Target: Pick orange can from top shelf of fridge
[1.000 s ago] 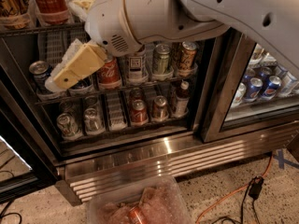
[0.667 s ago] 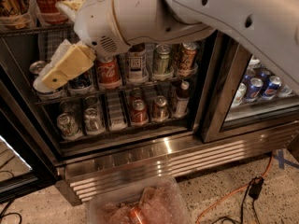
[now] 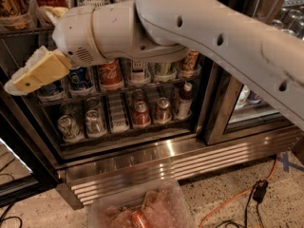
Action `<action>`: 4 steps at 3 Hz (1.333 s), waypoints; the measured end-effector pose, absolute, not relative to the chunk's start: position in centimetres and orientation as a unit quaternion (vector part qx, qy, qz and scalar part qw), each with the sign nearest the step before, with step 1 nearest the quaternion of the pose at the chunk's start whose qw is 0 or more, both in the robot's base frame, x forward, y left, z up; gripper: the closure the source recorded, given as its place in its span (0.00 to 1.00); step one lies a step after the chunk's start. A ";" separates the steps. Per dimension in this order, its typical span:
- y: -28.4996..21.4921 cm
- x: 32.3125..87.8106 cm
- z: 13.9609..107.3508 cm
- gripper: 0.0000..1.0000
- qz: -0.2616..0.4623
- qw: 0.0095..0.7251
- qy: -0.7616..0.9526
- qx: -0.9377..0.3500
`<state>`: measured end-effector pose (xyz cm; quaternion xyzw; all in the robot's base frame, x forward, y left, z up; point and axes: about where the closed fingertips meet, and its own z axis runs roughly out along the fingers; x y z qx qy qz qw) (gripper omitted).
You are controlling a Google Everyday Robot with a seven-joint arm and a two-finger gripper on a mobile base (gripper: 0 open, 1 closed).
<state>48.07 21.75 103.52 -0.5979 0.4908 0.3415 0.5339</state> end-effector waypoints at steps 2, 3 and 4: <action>23.3 48.7 103.4 0.00 0.334 0.565 0.511 -0.556; 24.6 49.5 103.6 0.00 0.324 0.569 0.531 -0.538; 24.7 49.5 103.7 0.00 0.323 0.569 0.529 -0.540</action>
Offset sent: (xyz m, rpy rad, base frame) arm 0.0154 0.0188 -0.0046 0.0898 0.0258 -0.1605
